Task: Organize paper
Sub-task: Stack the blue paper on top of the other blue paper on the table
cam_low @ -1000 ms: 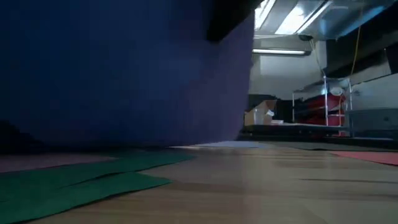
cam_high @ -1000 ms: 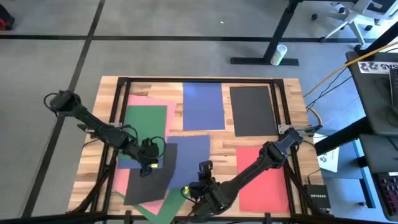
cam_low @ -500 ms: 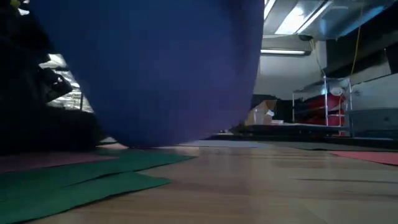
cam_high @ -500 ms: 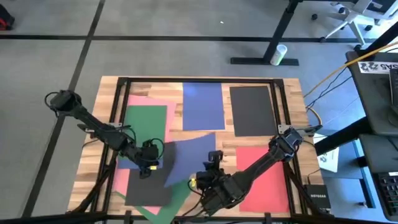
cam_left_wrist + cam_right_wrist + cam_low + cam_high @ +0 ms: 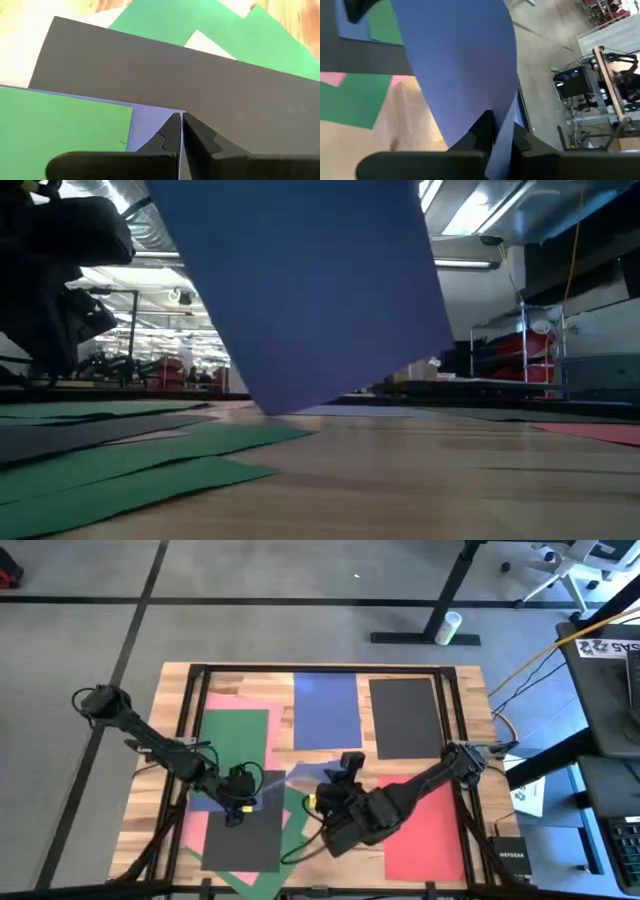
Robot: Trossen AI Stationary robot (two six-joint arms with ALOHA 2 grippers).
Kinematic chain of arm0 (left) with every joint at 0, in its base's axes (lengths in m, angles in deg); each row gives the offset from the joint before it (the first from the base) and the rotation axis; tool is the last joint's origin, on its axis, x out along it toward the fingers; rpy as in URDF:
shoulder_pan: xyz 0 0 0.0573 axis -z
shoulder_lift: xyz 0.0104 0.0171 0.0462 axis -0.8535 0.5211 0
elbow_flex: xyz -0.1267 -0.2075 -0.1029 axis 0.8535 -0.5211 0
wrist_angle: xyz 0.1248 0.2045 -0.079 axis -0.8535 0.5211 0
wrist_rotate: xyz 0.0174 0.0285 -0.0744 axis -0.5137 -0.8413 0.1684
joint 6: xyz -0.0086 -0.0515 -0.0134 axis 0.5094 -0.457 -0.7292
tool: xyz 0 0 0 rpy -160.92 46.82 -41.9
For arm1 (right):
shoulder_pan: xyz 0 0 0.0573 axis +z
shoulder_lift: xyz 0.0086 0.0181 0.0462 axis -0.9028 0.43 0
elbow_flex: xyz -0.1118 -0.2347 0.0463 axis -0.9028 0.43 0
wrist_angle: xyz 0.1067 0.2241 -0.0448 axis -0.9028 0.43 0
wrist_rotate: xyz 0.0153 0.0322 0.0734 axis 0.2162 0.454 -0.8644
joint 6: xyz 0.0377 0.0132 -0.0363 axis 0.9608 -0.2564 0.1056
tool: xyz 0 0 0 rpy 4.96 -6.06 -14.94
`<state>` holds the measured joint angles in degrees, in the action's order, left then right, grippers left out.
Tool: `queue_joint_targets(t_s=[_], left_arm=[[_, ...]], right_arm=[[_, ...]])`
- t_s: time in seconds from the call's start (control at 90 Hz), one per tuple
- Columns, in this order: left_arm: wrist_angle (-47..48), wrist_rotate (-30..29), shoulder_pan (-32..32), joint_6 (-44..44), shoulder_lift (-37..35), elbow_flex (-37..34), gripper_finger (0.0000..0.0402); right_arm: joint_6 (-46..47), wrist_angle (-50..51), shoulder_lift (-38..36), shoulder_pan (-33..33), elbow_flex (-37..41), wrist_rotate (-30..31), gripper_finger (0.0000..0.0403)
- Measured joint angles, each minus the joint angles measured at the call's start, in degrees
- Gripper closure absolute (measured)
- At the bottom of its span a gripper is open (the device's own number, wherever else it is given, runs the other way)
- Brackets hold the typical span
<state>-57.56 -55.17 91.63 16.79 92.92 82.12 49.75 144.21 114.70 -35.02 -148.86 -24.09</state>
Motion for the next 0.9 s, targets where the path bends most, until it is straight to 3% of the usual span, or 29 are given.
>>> queue_joint_targets(t_s=[0.122, 0.356, 0.9], left_arm=[[-0.31, 0.0, 0.0, -0.02, 1.14, 0.0, 0.0402], [-0.62, 0.0, 0.0, -0.22, 3.39, 0.0, 0.0402], [-5.21, -0.01, 0.33, 1.42, 4.93, 0.02, 0.0402]], right_arm=[[-2.13, 0.01, 0.0, -1.82, 0.0, 1.61, 0.0403], [-5.79, 0.01, -0.58, -4.36, 0.0, 10.11, 0.0403], [-12.23, -0.43, -0.9, -13.34, 0.02, 9.82, 0.0403]])
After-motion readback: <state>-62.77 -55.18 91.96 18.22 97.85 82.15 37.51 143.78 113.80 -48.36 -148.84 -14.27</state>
